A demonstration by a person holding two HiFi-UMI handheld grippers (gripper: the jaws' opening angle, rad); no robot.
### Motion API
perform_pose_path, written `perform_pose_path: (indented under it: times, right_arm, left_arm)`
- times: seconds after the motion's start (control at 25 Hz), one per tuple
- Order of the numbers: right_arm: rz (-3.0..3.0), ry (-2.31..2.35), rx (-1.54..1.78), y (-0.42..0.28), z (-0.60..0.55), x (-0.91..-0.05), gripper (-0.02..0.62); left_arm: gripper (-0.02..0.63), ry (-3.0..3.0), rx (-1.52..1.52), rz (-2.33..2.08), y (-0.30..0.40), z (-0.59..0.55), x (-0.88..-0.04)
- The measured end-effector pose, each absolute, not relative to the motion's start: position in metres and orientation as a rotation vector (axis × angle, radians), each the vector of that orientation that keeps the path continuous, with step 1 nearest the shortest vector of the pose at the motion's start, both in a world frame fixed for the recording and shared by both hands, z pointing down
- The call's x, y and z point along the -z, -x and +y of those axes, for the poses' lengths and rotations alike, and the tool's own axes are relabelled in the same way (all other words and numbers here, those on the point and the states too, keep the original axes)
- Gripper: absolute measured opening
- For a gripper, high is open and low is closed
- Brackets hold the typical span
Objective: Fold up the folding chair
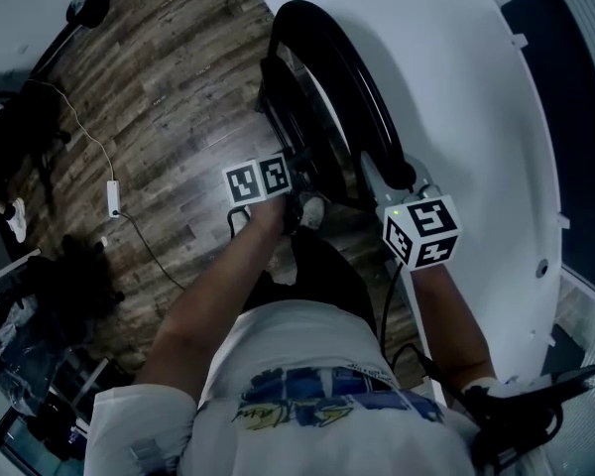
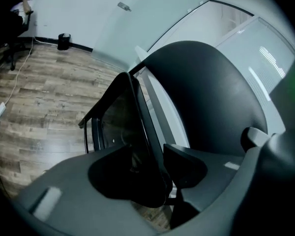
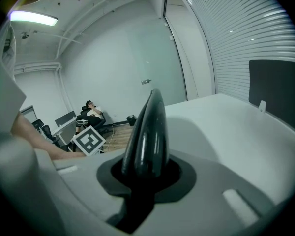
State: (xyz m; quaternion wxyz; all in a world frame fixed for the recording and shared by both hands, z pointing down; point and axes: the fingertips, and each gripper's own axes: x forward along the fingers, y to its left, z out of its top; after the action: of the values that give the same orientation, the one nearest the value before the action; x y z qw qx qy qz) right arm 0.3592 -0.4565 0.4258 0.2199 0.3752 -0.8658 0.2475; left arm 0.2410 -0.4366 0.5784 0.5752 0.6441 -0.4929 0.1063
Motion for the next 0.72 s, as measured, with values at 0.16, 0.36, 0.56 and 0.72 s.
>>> perform_pose_path:
  times: [0.16,0.36,0.56,0.72]
  right_arm:
    - [-2.384,-1.054,-0.679,-0.357,-0.456,-0.423,0.075]
    - [-2.365,-1.074,-0.683,-0.363,-0.456,-0.422,0.091]
    - [-2.304,-1.142,-0.664,-0.377,-0.445,-0.413,0.133]
    - [-2.234,-1.248,-0.652,-0.396,-0.429,-0.404,0.146]
  left_arm:
    - [0.209,-1.574,-0.229,-1.14,-0.22,-0.422,-0.552]
    - [0.209,-1.659,-0.212,-1.115,-0.202,-0.41,-0.524]
    - [0.209,-1.775,-0.229,-1.095,-0.187,-0.397,-0.49]
    - [0.209,-1.894,-0.254,-1.107,-0.166,-0.386,-0.458]
